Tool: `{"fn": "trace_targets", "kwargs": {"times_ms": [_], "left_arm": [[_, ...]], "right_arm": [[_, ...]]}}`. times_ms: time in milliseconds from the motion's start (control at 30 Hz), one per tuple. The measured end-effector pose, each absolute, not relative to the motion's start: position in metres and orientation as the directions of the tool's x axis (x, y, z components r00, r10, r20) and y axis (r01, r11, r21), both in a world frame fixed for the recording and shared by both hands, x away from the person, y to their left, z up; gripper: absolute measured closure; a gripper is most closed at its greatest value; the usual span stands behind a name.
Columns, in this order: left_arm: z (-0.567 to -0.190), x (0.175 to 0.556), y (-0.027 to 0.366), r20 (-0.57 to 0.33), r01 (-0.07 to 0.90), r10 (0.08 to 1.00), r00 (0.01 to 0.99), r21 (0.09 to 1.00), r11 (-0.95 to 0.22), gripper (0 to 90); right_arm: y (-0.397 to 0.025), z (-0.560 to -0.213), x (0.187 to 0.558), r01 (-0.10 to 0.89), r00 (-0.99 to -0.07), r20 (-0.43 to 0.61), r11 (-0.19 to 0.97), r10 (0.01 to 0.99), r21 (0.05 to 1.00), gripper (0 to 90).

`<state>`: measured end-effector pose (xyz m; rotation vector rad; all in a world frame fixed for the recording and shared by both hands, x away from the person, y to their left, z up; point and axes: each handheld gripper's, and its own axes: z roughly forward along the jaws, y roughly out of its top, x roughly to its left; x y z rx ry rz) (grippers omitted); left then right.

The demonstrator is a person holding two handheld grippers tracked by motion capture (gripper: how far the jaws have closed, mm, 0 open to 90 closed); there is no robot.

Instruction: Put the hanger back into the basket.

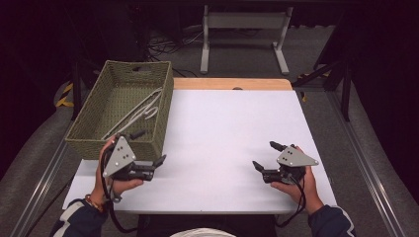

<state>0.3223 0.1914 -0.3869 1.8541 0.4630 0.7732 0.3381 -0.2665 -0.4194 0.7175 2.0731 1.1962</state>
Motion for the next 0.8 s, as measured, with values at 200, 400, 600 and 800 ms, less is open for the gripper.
{"fn": "trace_targets", "kwargs": {"times_ms": [200,400,600,800], "left_arm": [[-0.434,0.317,0.198,0.282,0.073,0.633,0.721,0.878,-0.474,7.5],[-0.437,0.322,0.209,0.232,0.113,0.669,0.707,0.896,-0.43,5.8],[-0.438,0.325,0.209,0.239,0.107,0.66,0.712,0.892,-0.439,4.9],[-0.439,0.326,0.208,0.226,0.116,0.655,0.721,0.893,-0.436,3.8]], "right_arm": [[-0.264,-0.424,0.323,0.136,-0.627,-0.224,0.388,0.746,0.911,13.6],[-0.263,-0.427,0.32,0.138,-0.625,-0.224,0.388,0.748,0.911,12.4],[-0.26,-0.43,0.32,0.139,-0.624,-0.245,0.414,0.742,0.9,11.4],[-0.26,-0.43,0.32,0.133,-0.624,-0.248,0.413,0.741,0.901,10.7]]}}
